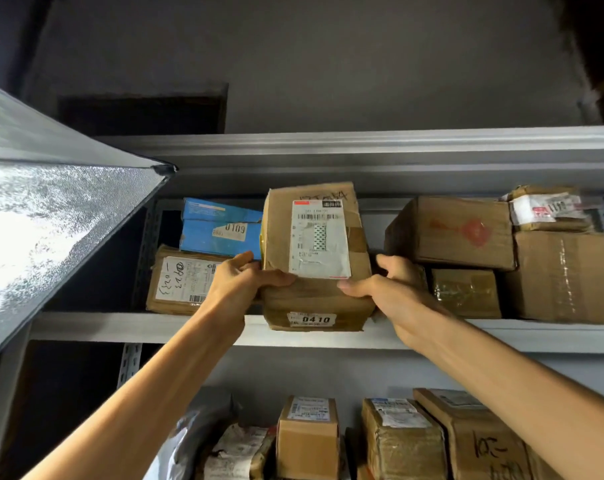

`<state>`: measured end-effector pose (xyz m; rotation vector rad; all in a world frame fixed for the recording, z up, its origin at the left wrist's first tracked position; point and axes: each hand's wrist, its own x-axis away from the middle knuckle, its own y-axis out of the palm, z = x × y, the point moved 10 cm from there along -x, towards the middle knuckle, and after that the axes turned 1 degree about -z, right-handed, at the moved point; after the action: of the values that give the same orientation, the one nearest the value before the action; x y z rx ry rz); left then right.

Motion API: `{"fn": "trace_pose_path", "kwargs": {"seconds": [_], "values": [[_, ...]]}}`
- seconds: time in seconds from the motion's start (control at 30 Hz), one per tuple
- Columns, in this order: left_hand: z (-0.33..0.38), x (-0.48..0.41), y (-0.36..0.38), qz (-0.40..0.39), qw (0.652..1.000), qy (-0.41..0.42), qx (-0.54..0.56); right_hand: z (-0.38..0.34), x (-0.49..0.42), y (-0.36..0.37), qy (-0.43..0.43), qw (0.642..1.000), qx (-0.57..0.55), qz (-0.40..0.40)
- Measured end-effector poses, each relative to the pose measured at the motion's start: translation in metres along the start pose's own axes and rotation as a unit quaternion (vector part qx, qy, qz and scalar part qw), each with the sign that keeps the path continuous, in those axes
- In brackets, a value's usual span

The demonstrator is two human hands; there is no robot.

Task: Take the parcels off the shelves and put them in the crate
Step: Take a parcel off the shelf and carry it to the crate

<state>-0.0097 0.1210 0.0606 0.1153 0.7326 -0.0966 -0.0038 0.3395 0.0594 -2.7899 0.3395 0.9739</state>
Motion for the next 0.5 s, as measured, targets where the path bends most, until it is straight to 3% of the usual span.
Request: {"fn": "trace_pose_path", "kwargs": {"seconds": [0.2, 0.5], "values": [[0.005, 0.002, 0.011, -0.019, 0.996, 0.084, 0.005, -0.008, 0.008, -0.003, -0.080, 0.995, -0.061, -0.011], [-0.016, 0.000, 0.015, -0.002, 0.984, 0.132, 0.124, -0.009, -0.005, -0.022, -0.138, 0.990, -0.019, -0.006]]}}
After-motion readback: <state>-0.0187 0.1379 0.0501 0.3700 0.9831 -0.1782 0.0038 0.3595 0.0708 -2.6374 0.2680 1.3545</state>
